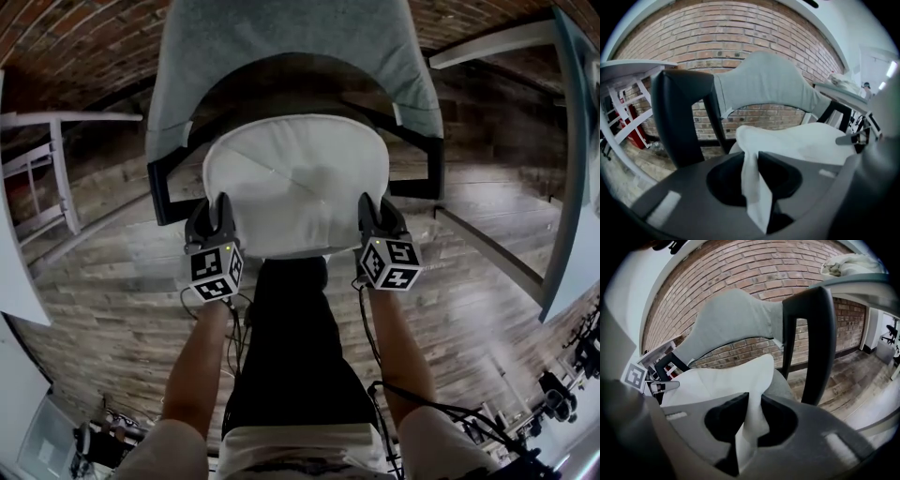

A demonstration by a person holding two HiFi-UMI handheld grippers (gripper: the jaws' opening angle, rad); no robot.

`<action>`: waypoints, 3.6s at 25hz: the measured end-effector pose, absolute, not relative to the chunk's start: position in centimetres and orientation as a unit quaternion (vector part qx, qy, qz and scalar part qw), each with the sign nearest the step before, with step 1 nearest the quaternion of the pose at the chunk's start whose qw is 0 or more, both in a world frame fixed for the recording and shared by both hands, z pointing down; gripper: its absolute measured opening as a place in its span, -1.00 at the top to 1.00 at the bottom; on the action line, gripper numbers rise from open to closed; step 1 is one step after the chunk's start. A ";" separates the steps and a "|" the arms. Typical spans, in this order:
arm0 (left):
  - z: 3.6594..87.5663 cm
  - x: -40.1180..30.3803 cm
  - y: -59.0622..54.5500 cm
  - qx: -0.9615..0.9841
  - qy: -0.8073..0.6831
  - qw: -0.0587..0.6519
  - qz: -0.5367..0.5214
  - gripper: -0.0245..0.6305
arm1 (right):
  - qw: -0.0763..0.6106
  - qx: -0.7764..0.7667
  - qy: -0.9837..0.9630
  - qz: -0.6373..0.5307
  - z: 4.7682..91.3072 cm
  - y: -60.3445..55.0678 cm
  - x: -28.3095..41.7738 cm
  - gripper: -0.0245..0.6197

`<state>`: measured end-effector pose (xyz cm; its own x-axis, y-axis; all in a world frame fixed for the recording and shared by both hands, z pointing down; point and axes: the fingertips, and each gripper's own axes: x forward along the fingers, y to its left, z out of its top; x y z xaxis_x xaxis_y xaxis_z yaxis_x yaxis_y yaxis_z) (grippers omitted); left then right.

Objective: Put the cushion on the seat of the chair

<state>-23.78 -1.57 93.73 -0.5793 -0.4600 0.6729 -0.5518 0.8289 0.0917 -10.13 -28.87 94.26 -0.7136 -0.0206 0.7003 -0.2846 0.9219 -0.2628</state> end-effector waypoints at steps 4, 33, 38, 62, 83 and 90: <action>95.2 -23.7 -1.2 0.275 -0.885 0.368 0.072 0.71 | 0.375 0.088 -0.906 0.177 95.6 -29.4 -9.9 0.77; 99.2 -23.4 -0.6 0.209 -0.884 0.404 0.106 0.66 | 0.395 0.106 -0.895 0.176 99.0 -31.0 -9.1 0.51; 98.7 -23.6 0.0 0.204 -0.888 0.400 0.096 0.55 | 0.382 0.125 -0.897 0.185 98.4 -31.8 -8.8 0.29; 76.4 -22.0 -1.2 0.286 -0.894 0.333 0.092 0.50 | 0.338 0.081 -0.926 0.148 78.1 -26.5 -7.8 0.25; 48.0 -18.3 -4.9 0.390 -0.896 0.204 0.059 0.86 | 0.187 0.036 -0.974 0.122 46.8 -19.2 -9.6 0.79; 44.7 -17.6 -3.8 0.391 -0.901 0.177 0.058 0.95 | 0.168 0.028 -0.980 0.103 43.5 -18.5 -8.5 0.93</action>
<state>-17.62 -3.83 44.75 -0.6311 -0.6844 0.3650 -0.7256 0.6873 0.0341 -8.48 -18.52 43.47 -0.9419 -0.0194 0.3354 -0.0889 0.9771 -0.1931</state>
